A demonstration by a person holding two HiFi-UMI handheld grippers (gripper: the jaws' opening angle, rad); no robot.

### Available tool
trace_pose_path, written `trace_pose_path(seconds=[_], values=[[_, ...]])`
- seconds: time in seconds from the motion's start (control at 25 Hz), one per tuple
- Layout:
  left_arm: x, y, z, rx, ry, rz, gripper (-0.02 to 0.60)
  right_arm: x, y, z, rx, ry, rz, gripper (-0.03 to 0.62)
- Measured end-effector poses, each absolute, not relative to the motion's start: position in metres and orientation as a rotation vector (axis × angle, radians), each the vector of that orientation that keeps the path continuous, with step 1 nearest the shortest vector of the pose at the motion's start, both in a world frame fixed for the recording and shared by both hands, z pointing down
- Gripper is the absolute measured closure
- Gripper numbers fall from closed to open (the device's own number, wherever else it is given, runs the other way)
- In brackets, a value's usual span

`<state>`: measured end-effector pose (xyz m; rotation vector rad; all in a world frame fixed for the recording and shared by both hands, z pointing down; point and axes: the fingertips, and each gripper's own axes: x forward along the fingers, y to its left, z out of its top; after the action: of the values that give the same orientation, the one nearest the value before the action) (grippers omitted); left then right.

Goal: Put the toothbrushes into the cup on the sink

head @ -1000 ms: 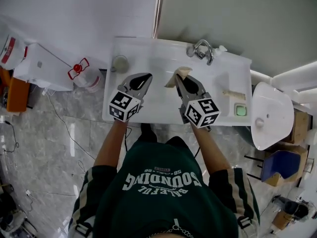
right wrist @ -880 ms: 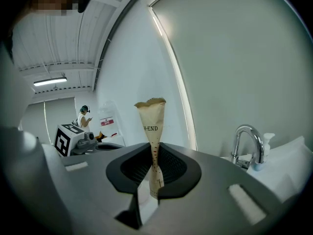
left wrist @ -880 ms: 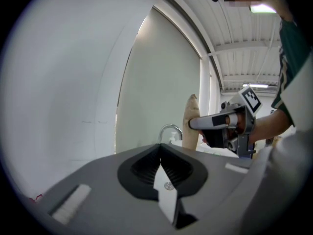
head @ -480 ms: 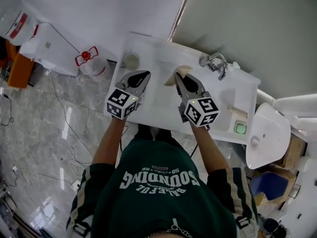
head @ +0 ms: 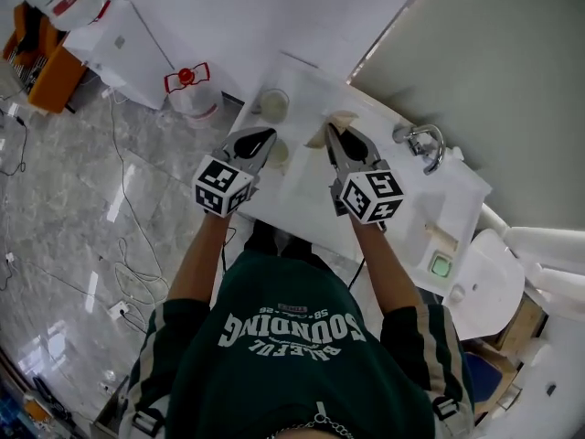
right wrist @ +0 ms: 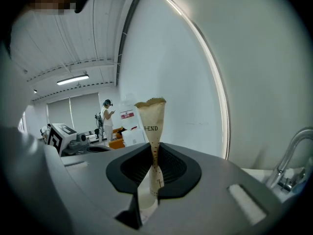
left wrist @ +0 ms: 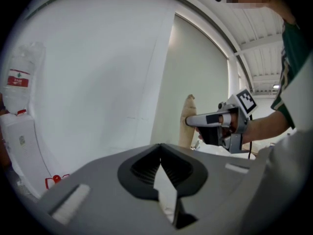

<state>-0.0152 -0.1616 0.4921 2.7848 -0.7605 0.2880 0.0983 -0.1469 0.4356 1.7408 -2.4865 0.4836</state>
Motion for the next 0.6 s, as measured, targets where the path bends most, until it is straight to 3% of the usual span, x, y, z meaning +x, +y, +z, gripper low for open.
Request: trace_pose_path(seconds=[0.6], values=[[-0.072, -0.188, 0.507, 2.689, -0.887, 0.305, 0.529, 0.048, -0.271, 0.478, 1.633, -2.511, 0.515, 0.556]])
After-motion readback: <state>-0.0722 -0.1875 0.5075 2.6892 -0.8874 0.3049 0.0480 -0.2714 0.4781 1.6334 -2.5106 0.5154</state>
